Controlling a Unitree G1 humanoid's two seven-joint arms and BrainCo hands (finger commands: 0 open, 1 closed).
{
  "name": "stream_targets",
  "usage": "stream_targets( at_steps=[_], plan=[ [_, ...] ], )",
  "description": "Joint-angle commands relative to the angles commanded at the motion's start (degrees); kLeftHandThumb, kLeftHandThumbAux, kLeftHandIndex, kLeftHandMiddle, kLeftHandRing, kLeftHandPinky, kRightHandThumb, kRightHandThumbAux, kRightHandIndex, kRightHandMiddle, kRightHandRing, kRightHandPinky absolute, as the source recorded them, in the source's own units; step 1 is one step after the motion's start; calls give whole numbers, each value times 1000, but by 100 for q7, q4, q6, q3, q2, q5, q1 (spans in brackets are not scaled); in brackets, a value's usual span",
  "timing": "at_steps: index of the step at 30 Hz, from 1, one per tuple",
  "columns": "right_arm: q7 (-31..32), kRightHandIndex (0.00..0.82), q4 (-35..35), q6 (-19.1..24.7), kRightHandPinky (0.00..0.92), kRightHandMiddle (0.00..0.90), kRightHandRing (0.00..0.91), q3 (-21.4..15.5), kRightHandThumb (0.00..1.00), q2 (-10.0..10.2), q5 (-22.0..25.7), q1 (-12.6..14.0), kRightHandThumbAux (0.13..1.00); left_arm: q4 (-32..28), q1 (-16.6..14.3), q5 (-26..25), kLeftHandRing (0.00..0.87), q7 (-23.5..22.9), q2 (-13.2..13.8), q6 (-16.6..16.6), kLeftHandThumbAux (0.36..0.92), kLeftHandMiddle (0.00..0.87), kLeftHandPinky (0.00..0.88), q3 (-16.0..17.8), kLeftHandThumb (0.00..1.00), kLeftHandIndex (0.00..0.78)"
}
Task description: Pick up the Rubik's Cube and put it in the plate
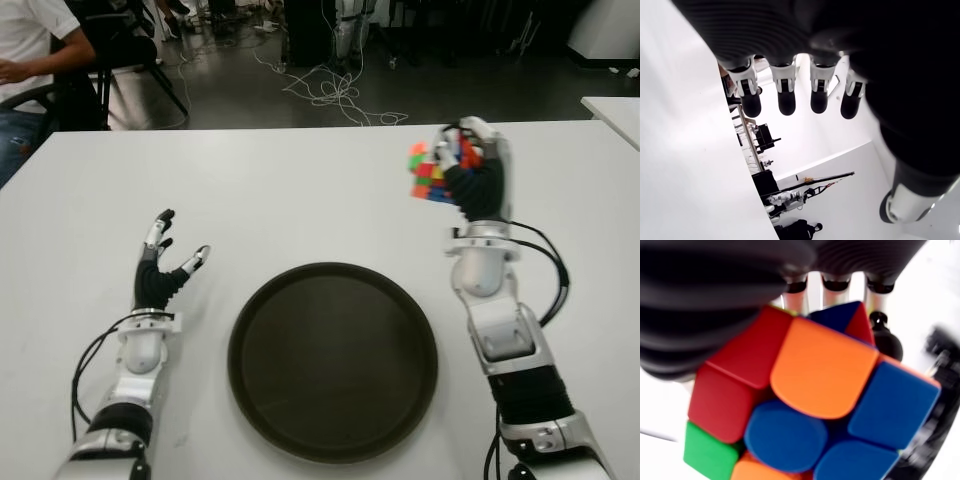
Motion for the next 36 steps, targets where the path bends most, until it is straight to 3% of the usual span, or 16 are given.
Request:
stream_targets(
  at_steps=[6, 11, 24, 30, 36],
  plan=[
    [347, 442, 20, -275, 815, 830, 829, 188, 716, 50, 120, 16, 713, -15, 4, -17, 35, 1, -37, 27, 689, 66, 4, 2, 434, 32],
    [555, 442, 129, -570, 810, 822, 822, 570, 715, 227, 128, 225, 712, 16, 4, -84, 30, -81, -55, 44, 696, 59, 2, 27, 445, 26],
    [1065, 441, 256, -879, 822, 834, 834, 786, 710, 291, 216, 348, 713, 30, 15, 47, 40, 121, -23, 11, 691, 70, 4, -6, 382, 28],
    [1145, 440, 303, -966, 838, 854, 851, 999, 706, 128, -209, 367, 716, 12, 33, 41, 40, 119, -23, -23, 692, 74, 4, -20, 408, 37],
    [1553, 439, 120, -664, 829, 857, 851, 1103, 705, -12, -379, 420, 717, -17, 44, 47, 38, 122, -26, -65, 695, 72, 4, -29, 432, 40]
  ],
)
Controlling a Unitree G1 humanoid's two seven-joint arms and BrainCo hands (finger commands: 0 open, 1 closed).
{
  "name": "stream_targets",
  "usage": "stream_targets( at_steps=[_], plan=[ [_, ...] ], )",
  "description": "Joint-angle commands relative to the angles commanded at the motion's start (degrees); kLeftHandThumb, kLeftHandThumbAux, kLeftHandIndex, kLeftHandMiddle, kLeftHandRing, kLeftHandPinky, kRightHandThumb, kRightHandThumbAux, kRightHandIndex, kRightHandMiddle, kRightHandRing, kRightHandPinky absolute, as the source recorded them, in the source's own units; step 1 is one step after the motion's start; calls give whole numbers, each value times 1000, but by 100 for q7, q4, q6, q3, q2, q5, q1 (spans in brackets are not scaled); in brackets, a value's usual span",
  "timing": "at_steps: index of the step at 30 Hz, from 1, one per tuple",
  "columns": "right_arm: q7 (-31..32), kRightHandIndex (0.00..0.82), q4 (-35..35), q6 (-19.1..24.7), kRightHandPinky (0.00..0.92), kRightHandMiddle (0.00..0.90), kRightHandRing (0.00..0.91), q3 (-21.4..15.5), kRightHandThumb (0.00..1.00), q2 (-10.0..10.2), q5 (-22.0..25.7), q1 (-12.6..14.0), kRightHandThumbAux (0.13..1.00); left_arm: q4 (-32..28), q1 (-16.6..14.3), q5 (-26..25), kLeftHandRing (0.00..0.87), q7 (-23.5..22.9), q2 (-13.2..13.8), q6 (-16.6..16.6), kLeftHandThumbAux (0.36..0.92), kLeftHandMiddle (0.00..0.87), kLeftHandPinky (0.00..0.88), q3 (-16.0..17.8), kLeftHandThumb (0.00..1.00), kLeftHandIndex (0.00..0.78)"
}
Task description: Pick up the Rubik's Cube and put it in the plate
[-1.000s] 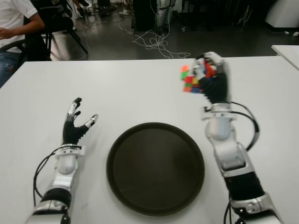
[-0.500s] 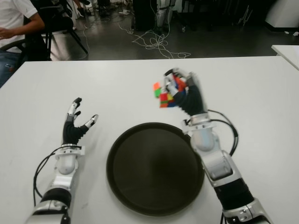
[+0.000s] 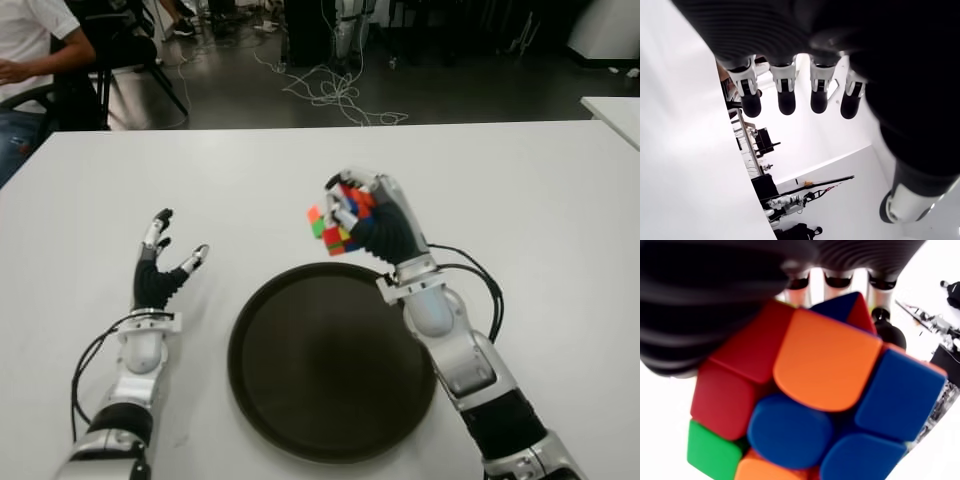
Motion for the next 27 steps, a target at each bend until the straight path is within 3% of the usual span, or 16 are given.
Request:
stream_targets(
  at_steps=[15, 27],
  plan=[
    [1207, 440, -69, 207, 804, 833, 823, 315, 711, -406, 93, 57, 715, -39, 24, -26, 30, 27, -48, 13, 697, 68, 0, 13, 430, 39],
    [1587, 440, 107, 535, 803, 829, 820, 643, 713, -672, -579, -67, 715, -73, 45, -29, 36, 22, -67, -24, 697, 72, 7, -4, 452, 45]
  ],
)
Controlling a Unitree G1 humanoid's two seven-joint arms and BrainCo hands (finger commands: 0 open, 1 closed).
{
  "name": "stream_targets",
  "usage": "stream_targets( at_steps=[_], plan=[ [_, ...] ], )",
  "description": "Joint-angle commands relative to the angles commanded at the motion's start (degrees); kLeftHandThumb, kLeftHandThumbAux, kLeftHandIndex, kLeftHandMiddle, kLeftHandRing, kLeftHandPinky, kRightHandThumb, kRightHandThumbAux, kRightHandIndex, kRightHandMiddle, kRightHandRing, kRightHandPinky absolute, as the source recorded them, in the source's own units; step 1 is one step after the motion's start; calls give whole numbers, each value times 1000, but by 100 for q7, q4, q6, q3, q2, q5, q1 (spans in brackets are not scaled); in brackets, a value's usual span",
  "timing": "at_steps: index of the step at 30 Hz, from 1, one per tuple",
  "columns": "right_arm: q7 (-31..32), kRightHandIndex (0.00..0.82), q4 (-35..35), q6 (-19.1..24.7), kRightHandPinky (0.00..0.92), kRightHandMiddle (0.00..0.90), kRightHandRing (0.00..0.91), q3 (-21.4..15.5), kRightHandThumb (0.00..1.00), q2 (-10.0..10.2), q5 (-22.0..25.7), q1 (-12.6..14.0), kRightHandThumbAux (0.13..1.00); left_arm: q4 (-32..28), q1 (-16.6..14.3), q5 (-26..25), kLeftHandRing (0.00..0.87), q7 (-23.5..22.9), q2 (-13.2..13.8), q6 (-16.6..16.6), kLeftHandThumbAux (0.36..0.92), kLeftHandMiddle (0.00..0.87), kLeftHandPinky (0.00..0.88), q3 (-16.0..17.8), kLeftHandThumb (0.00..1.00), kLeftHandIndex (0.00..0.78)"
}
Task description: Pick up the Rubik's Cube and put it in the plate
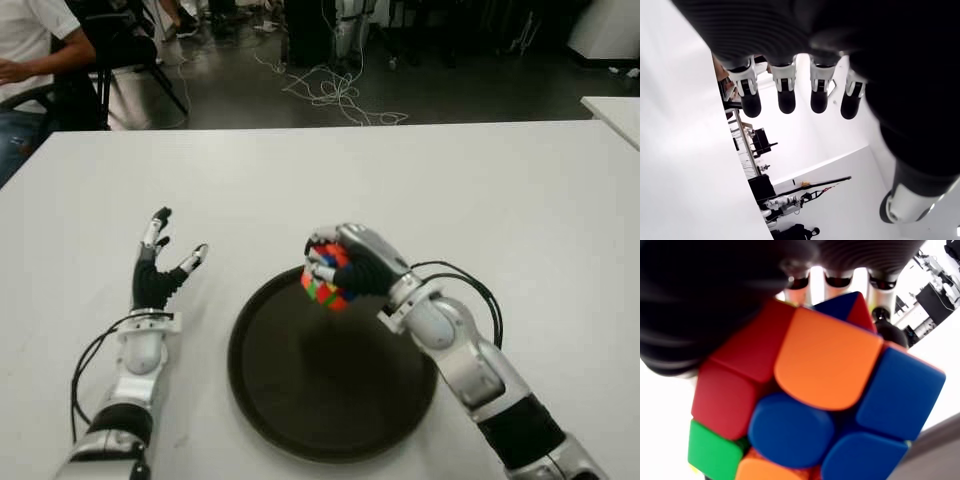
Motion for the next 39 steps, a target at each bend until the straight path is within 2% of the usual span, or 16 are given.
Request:
stream_targets(
  at_steps=[4, 13, 25, 32, 37, 39],
  plan=[
    [154, 441, 96, 127, 792, 821, 813, 85, 712, -56, -139, -80, 714, -16, 4, -48, 33, -64, -5, -1, 701, 67, 9, 13, 461, 44],
    [103, 440, 497, -21, 768, 801, 793, 286, 710, -145, -400, -190, 714, 26, -8, -73, 31, -84, 4, 13, 709, 60, 8, 46, 431, 34],
    [224, 437, 629, -46, 731, 774, 767, 416, 706, -236, -446, -175, 716, -11, 13, -5, 27, -3, 11, 23, 694, 60, 2, 21, 441, 33],
    [131, 436, 807, -252, 710, 760, 753, 510, 705, -312, -507, -222, 717, -38, 19, -51, 29, -84, 2, 42, 700, 59, 7, 27, 439, 34],
    [109, 434, 885, -348, 638, 733, 723, 529, 703, -333, -524, -241, 718, -45, 22, -54, 31, -101, 4, 55, 705, 59, 11, 27, 440, 40],
    [103, 435, 913, -395, 673, 743, 732, 528, 703, -337, -511, -240, 718, -51, 26, -56, 31, -102, 1, 55, 703, 58, 8, 27, 450, 40]
  ],
)
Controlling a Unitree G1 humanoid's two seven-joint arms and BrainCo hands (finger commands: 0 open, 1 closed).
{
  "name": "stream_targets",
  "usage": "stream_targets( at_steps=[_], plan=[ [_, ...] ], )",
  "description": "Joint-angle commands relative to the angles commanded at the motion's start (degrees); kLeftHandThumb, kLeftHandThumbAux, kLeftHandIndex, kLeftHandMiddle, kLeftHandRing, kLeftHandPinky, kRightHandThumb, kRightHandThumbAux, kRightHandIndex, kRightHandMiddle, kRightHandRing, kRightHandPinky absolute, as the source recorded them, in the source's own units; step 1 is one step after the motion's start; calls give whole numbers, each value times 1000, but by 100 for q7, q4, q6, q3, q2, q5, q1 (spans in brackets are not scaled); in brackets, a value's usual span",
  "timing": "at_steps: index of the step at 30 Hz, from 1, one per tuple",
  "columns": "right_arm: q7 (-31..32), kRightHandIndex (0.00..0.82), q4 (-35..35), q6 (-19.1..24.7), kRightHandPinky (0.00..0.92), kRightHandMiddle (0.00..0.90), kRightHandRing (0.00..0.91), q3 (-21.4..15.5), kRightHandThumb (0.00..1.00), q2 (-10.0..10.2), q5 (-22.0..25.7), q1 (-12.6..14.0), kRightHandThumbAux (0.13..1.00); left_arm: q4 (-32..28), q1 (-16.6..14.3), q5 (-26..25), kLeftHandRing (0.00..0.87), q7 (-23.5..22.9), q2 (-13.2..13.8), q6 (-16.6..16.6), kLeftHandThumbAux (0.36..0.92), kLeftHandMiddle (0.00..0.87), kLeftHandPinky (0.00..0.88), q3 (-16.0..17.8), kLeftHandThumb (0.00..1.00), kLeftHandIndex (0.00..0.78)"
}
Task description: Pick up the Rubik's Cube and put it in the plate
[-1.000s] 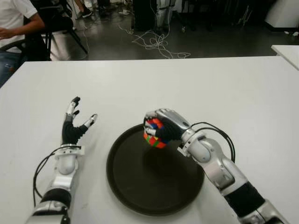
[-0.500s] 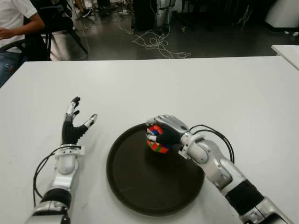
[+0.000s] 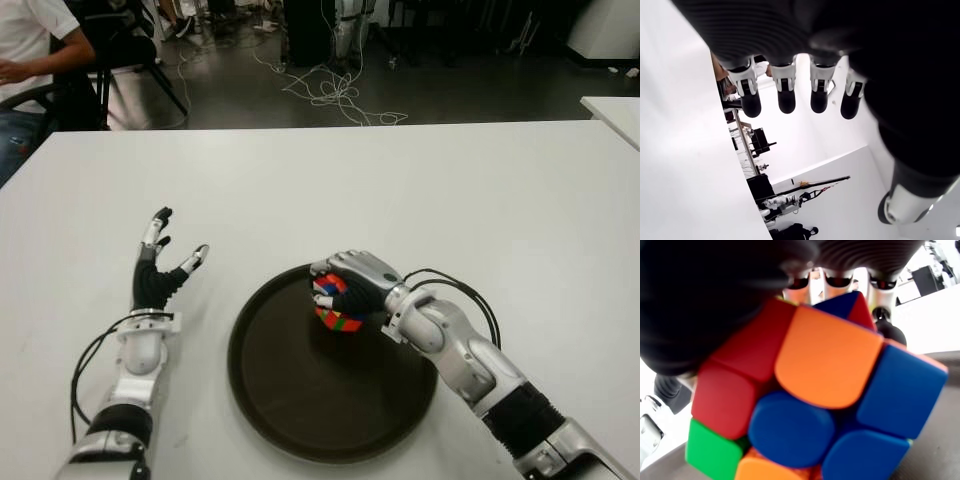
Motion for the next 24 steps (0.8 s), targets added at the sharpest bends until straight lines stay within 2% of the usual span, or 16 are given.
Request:
stream_targets(
  at_steps=[6, 15, 24],
  plan=[
    [26, 435, 19, -80, 716, 768, 760, -4, 705, 27, 74, 65, 718, -41, 14, -18, 36, 24, -23, -7, 703, 68, 6, 15, 456, 38],
    [170, 439, -134, 95, 785, 792, 800, 99, 710, 38, -82, 91, 719, -92, 23, 20, 21, 67, -36, 9, 702, 51, 1, -3, 448, 25],
    [392, 439, -589, 447, 771, 796, 793, 139, 710, 10, -202, 223, 719, -90, 28, 68, 18, 139, -27, 15, 710, 56, 0, -10, 438, 32]
  ],
)
